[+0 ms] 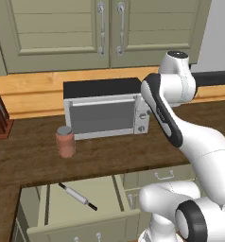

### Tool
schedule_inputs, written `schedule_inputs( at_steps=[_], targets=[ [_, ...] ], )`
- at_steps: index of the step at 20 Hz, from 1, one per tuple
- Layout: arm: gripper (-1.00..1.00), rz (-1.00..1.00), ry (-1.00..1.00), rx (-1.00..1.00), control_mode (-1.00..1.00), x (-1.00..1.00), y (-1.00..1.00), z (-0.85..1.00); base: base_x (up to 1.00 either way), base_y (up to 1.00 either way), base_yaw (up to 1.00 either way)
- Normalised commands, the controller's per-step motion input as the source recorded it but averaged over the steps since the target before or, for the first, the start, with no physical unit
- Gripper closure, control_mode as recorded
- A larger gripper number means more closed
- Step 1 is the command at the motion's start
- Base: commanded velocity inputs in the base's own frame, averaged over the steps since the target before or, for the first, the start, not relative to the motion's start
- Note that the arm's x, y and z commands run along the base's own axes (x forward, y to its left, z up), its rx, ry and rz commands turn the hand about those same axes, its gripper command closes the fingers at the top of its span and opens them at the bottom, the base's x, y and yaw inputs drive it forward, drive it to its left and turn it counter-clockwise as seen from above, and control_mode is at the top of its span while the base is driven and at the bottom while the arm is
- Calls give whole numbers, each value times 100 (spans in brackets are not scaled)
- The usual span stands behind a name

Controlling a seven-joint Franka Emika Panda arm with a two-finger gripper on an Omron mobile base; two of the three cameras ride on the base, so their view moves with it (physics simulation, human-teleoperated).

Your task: Pick the rolling pin from the drawer and place it on the counter.

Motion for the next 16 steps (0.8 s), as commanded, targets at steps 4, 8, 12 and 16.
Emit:
schedule_inputs(
  at_steps=[4,8,12,16],
  targets=[
    [-100,0,0,0,100,0,0,0,0,0,0],
    [-100,0,0,0,100,0,0,0,0,-31,0],
    [-100,0,0,0,100,0,0,0,0,-64,0],
    [-100,0,0,0,100,0,0,0,5,-42,0]
  ],
)
